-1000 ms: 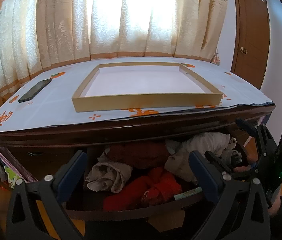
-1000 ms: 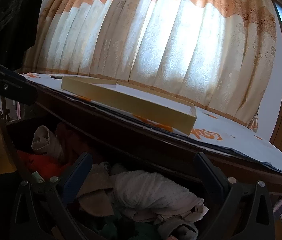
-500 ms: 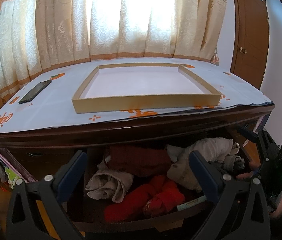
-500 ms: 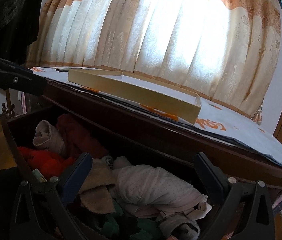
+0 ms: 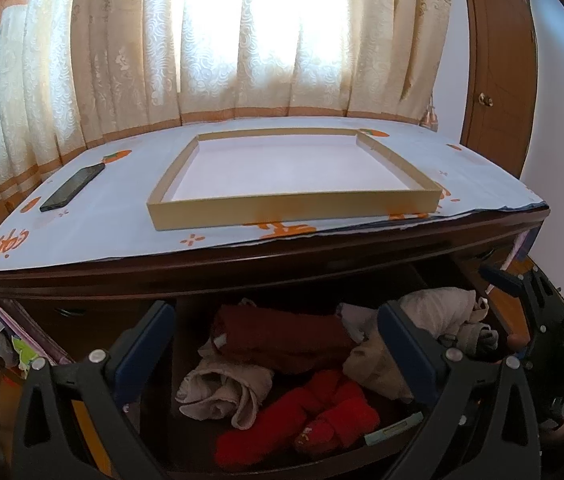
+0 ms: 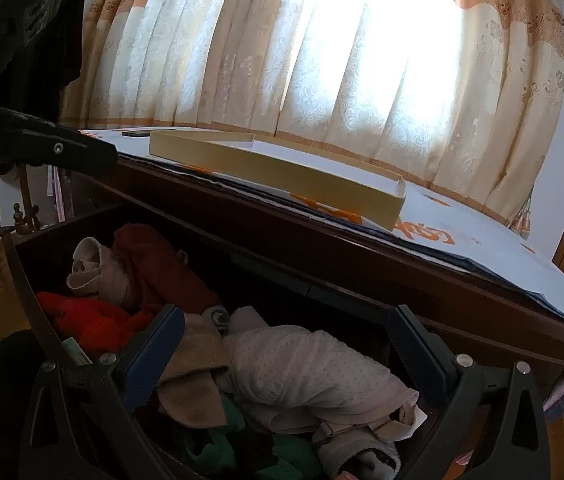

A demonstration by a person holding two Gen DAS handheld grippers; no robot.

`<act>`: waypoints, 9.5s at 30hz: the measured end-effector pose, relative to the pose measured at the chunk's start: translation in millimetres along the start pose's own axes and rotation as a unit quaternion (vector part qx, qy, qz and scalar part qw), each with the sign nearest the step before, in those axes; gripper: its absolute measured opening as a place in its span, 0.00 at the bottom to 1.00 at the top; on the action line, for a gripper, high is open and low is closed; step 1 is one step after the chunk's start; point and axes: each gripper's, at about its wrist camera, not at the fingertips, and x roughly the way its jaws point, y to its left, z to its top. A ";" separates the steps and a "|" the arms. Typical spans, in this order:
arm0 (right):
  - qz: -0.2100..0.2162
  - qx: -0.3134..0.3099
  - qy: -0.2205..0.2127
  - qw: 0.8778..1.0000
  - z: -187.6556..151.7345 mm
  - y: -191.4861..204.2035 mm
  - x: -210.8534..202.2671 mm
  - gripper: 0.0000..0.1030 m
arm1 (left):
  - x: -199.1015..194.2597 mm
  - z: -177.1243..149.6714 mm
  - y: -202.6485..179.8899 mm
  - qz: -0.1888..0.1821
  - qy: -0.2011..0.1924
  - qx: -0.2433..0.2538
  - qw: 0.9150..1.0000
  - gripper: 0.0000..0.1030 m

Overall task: Take underwear out of drawer
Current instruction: 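Reach both tools into the drawer over the clothes, then grasp the dark red garment with the left tool while the right tool grasps pink dotted underwear, then lift the dark red garment with the left tool while the right tool lifts the pink underwear, then carry both held garments up over the cardboard tray on the table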

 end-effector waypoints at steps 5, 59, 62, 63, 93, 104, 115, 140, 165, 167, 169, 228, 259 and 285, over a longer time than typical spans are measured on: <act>0.006 -0.003 0.013 1.000 0.5 1.2 0.0 0.99 | 0.4 1.1 8.4 0.004 0.002 -0.012 1.000 1.00; 0.033 -0.023 0.130 0.991 13.0 -5.0 19.9 0.99 | 59.6 -25.5 23.7 0.004 0.097 0.009 0.995 1.00; 0.020 -0.007 0.137 0.990 17.4 -14.6 25.2 0.99 | 60.5 -25.3 23.7 0.003 0.099 0.010 0.995 1.00; 0.013 -0.002 0.143 0.990 18.5 -17.4 28.4 0.99 | 60.5 -25.8 23.4 0.003 0.099 0.011 0.995 1.00; 0.100 -0.035 0.301 0.948 0.0 -2.3 83.6 0.46 | 73.7 -34.2 20.2 -0.006 0.123 0.025 0.992 1.00; 0.108 -0.031 0.298 0.948 0.1 -5.8 81.0 0.45 | 87.5 -28.8 7.9 -0.005 0.142 0.059 0.988 0.98; 0.110 -0.031 0.296 0.948 0.2 -4.3 78.8 0.46 | 107.7 -27.2 -20.7 -0.020 0.167 0.152 0.974 0.98; 0.112 -0.029 0.278 0.954 -1.5 -8.9 69.5 0.44 | 81.7 -42.7 5.1 -0.108 0.132 0.101 0.980 0.16; 0.110 -0.035 0.211 0.971 1.5 -8.3 40.0 0.27 | 54.4 -33.0 21.4 -0.136 0.046 0.079 0.986 0.11; 0.111 -0.028 0.203 0.972 1.8 -9.6 38.9 0.27 | 52.7 -32.8 22.5 -0.138 0.039 0.075 0.987 0.11; 0.112 -0.022 0.200 0.973 1.6 -10.6 37.9 0.27 | 51.0 -33.0 22.4 -0.136 0.033 0.076 0.987 0.11; 0.102 0.011 0.152 0.983 -6.9 -19.4 14.4 0.22 | 10.9 -12.9 24.1 -0.090 -0.031 0.066 0.993 0.10; 0.094 0.028 0.058 0.993 21.6 -32.2 -31.6 0.22 | -16.1 -0.6 25.5 -0.040 -0.061 0.054 0.996 0.10; 0.090 0.037 -0.016 0.995 49.2 -39.1 -60.2 0.22 | -50.0 37.7 29.9 -0.008 -0.120 0.054 0.991 0.10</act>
